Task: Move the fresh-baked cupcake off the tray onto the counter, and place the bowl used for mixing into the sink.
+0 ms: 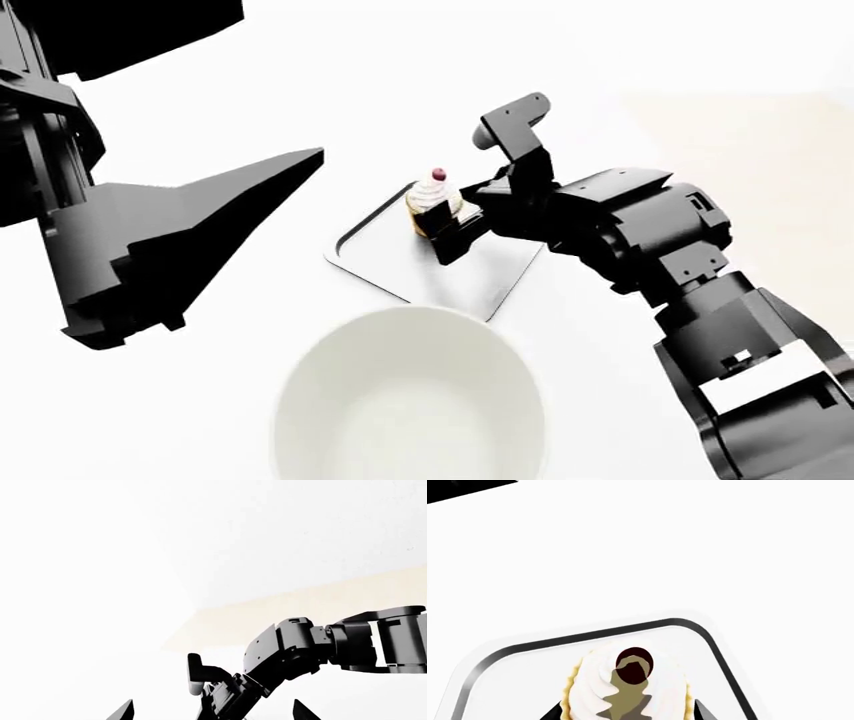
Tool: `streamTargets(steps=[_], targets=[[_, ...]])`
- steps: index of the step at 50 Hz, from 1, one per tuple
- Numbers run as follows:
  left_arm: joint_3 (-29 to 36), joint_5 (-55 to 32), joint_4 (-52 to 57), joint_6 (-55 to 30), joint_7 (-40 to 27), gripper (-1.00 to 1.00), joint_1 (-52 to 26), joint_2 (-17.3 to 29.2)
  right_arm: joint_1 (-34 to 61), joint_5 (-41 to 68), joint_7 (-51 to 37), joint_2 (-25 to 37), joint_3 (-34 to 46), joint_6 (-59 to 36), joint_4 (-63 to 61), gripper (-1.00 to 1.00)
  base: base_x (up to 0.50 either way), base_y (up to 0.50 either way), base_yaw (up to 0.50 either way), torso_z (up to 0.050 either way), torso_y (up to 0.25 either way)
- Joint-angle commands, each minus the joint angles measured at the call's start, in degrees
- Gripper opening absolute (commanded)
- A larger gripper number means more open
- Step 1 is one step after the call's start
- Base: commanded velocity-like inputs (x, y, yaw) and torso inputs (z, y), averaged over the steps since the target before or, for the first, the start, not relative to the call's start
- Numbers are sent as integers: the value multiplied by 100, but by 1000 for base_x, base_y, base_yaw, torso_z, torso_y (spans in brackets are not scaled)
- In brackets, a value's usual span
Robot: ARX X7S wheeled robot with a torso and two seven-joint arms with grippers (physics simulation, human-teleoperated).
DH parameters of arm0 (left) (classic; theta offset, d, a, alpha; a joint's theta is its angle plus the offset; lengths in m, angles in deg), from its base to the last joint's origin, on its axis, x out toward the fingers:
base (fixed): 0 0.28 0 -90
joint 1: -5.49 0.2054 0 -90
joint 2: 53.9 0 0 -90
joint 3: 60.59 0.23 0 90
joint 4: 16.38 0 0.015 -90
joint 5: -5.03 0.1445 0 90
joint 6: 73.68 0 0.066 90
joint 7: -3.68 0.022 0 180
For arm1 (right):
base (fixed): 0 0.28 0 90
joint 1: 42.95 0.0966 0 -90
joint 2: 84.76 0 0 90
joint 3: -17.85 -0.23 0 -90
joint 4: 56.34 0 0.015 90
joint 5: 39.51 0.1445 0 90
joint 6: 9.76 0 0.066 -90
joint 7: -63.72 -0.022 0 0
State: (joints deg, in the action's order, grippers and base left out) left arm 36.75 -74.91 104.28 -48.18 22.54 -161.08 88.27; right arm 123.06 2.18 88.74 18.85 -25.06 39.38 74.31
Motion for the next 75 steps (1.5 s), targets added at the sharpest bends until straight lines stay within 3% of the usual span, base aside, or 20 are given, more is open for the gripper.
streamTargets(steps=[1, 23, 30, 41, 56, 70, 75], targets=[[6, 21, 5, 43, 10, 100, 38, 19, -2, -75, 56, 0, 26, 142, -13, -100, 0, 0, 0, 0, 0], [32, -90, 51, 51, -53, 100, 17, 29, 287, 6, -263, 227, -325, 407, -485, -100, 0, 0, 0, 0, 0], [65, -336, 13, -53, -171, 100, -145, 14, 487, 138, -440, 477, -479, 165, -892, -100, 0, 0, 0, 0, 0], [295, -1476, -259, -521, -713, 100, -665, 66, 807, 420, -660, 956, -681, -434, -1601, -100, 0, 0, 0, 0, 0], [547, -1774, 49, -712, -823, 100, -386, 186, 864, 862, -1191, 1698, -1238, -848, -2576, -100, 0, 0, 0, 0, 0], [1419, -2186, -339, -1319, -1193, 100, -804, 15, 899, 1208, -1407, 2169, -1496, -1236, -3203, -100, 0, 0, 0, 0, 0], [1983, -3052, -842, -1369, -2031, 100, -1171, 5, 910, 1272, -1428, 2238, -1516, -1315, -3328, -100, 0, 0, 0, 0, 0]])
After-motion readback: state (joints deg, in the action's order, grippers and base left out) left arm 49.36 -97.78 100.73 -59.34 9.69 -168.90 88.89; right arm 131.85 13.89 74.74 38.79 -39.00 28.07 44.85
